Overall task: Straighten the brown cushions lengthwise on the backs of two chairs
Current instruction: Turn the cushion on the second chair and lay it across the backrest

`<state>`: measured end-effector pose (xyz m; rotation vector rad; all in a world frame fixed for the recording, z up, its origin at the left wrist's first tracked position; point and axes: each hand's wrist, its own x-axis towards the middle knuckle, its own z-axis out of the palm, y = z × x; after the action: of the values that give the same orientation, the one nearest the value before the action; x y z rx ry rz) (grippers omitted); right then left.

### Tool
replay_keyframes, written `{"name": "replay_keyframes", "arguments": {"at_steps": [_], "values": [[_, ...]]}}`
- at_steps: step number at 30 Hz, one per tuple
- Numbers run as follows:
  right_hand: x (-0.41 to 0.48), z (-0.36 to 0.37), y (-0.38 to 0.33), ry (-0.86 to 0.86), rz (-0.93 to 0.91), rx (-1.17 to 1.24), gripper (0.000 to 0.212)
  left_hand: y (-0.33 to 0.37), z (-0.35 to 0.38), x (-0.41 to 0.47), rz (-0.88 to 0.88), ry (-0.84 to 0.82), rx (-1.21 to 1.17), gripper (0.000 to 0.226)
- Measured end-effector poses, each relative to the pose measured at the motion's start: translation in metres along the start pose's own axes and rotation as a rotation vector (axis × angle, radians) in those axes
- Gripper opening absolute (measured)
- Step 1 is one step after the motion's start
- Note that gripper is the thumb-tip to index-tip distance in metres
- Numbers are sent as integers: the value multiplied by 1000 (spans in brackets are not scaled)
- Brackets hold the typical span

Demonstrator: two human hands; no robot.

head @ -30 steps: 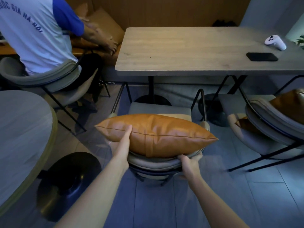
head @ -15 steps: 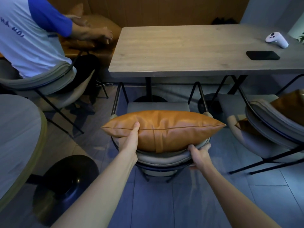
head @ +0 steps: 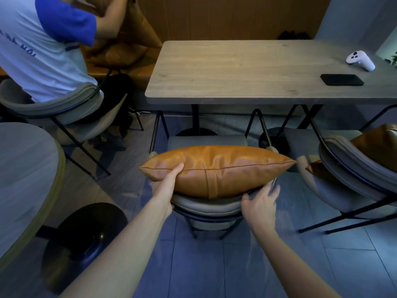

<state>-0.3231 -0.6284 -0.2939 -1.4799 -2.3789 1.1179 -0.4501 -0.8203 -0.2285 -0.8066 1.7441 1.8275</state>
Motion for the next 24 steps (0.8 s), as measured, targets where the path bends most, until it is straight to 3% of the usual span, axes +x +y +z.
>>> {"name": "replay_keyframes", "arguments": {"at_steps": [3, 5, 9, 17, 24], "values": [[-8, 8, -4, -131, 365, 446, 101, 10, -11, 6, 13, -1, -8, 129], [-15, 15, -8, -248, 435, 521, 101, 17, -15, 8, -13, -62, -27, 120], [-20, 25, -16, -247, 482, 562, 91, 21, -26, 12, -86, -133, -52, 98], [-45, 52, -34, -236, 506, 569, 97, 29, -72, 22, -143, -104, -60, 98], [-52, 68, -40, -228, 514, 595, 97, 35, -83, 38, -92, -78, -67, 78]]}}
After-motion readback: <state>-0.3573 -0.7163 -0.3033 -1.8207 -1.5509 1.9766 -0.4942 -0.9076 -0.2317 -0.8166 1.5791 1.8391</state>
